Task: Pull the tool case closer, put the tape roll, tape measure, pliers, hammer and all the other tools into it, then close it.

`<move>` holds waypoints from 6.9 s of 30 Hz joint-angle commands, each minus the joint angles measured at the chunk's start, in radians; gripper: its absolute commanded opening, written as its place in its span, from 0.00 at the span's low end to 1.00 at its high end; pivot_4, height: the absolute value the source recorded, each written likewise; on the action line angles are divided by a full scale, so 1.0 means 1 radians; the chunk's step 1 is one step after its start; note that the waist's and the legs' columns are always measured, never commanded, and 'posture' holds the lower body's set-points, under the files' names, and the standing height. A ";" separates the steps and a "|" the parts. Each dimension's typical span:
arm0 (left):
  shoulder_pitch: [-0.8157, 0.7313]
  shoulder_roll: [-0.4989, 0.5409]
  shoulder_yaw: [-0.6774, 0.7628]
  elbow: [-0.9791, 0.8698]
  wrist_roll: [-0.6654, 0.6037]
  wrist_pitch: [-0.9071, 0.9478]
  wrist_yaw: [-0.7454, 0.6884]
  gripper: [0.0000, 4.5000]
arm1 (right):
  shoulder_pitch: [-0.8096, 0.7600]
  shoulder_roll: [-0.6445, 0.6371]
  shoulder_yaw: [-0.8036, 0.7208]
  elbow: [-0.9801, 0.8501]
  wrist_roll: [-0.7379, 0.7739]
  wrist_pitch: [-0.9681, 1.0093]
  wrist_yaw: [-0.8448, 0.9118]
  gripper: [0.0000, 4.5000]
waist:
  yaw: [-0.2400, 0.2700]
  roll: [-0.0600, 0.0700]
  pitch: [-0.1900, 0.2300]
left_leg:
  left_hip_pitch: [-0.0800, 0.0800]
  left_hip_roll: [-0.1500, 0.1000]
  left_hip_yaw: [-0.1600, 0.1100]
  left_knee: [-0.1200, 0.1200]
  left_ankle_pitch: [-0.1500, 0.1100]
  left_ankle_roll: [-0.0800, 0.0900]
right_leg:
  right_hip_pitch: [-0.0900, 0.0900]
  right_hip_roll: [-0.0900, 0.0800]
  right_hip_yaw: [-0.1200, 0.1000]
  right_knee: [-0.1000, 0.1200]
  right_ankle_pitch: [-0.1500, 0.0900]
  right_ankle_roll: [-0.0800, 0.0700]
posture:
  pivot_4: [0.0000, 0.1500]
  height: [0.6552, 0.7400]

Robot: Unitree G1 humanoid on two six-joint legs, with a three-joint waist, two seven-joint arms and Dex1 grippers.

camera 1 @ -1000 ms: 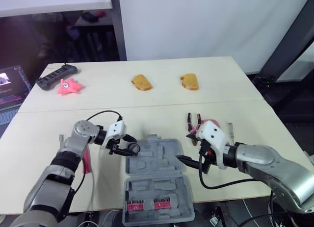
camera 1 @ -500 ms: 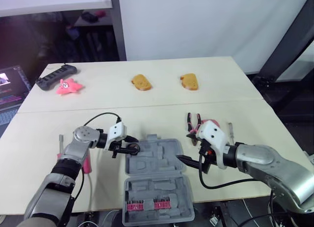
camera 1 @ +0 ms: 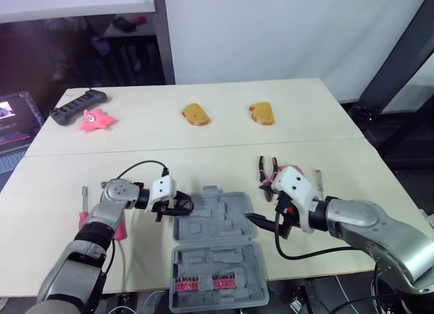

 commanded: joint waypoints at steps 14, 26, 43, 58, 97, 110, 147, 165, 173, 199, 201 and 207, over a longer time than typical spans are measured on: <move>-0.047 0.094 0.116 -0.187 -0.162 0.224 -0.102 0.44 | 0.116 -0.009 -0.267 -0.044 0.078 -0.058 0.058 1.00 | 0.000 -0.001 0.000 | -0.001 0.000 -0.001 0.000 0.000 0.000 | 0.001 0.000 -0.001 0.000 0.000 0.000 | 1.00 1.00; 0.265 0.547 0.443 0.071 -0.181 0.308 0.083 0.44 | 0.777 0.063 -0.782 0.187 -0.068 -0.444 0.317 1.00 | -0.009 0.002 0.001 | 0.007 0.002 0.004 -0.002 -0.001 0.001 | 0.004 0.001 0.003 -0.001 -0.001 -0.001 | 1.00 1.00; 0.457 0.631 0.544 0.462 -0.158 0.069 0.213 1.00 | 0.881 0.096 -0.848 0.252 -0.077 -0.529 0.359 1.00 | 0.001 0.001 0.002 | 0.018 0.003 0.005 -0.006 -0.001 0.000 | 0.015 -0.001 0.002 -0.004 -0.007 -0.003 | 1.00 1.00; 0.510 0.414 0.507 -0.006 -0.257 0.165 0.122 1.00 | 0.713 0.144 -0.606 0.026 -0.094 -0.308 0.080 1.00 | -0.001 0.001 0.001 | 0.018 0.003 0.005 -0.007 -0.001 0.000 | 0.015 -0.002 0.002 -0.004 -0.007 -0.004 | 1.00 1.00; 0.695 0.228 0.397 -0.997 -0.532 0.392 -0.035 1.00 | -0.111 0.563 -0.170 0.689 -0.468 -0.172 -0.555 1.00 | -0.032 0.010 0.005 | 0.016 0.003 0.005 -0.016 0.000 -0.001 | 0.006 0.001 0.004 -0.003 -0.005 -0.006 | 1.00 1.00; 0.703 0.250 0.391 -0.981 -0.529 0.421 -0.049 1.00 | -0.132 0.585 -0.168 0.762 -0.472 -0.204 -0.559 0.01 | -0.029 0.009 0.005 | 0.015 0.003 0.004 -0.016 0.000 -0.001 | 0.006 0.001 0.004 -0.003 -0.005 -0.006 | 1.00 1.00; 0.582 0.226 0.279 -0.847 -0.503 0.395 -0.151 1.00 | 0.843 0.586 0.060 -0.175 -0.350 -0.023 -0.462 0.01 | -0.002 0.008 0.004 | 0.006 0.004 -0.003 -0.018 0.001 -0.004 | 0.001 0.000 -0.004 -0.003 -0.017 -0.012 | 1.00 1.00; 0.577 0.227 0.285 -0.851 -0.501 0.398 -0.134 1.00 | 0.711 0.129 -0.327 -0.303 0.025 -0.044 -0.088 0.97 | -0.008 0.007 0.006 | 0.017 0.004 0.000 -0.017 0.001 -0.004 | 0.012 0.000 -0.002 -0.004 -0.017 -0.009 | 1.00 1.00; 0.582 0.232 0.273 -0.876 -0.507 0.411 -0.135 1.00 | 0.443 -0.419 -0.131 0.079 -0.230 -0.474 0.446 0.97 | 0.001 0.007 0.010 | 0.018 0.004 0.000 -0.017 0.001 -0.003 | 0.014 0.001 -0.003 -0.006 -0.017 -0.008 | 1.00 1.00; 0.683 0.263 0.339 -0.967 -0.509 0.413 -0.064 1.00 | -0.120 -0.142 0.414 0.618 -0.734 -0.994 0.744 0.97 | -0.002 0.005 0.018 | 0.017 0.003 0.000 -0.016 0.001 -0.004 | 0.014 0.000 -0.003 -0.004 -0.013 -0.009 | 1.00 1.00; 0.681 0.262 0.339 -0.964 -0.508 0.412 -0.061 1.00 | -0.122 -0.135 0.414 0.625 -0.740 -0.998 0.750 0.91 | -0.002 0.005 0.018 | 0.017 0.003 0.000 -0.016 0.001 -0.004 | 0.014 0.000 -0.003 -0.004 -0.013 -0.009 | 1.00 1.00; 0.659 0.260 0.332 -0.931 -0.499 0.396 -0.071 1.00 | -0.102 -0.163 0.363 0.582 -0.695 -1.013 0.781 0.64 | -0.001 0.006 0.018 | 0.017 0.003 0.000 -0.016 0.001 -0.004 | 0.014 0.000 -0.003 -0.004 -0.013 -0.009 | 1.00 1.00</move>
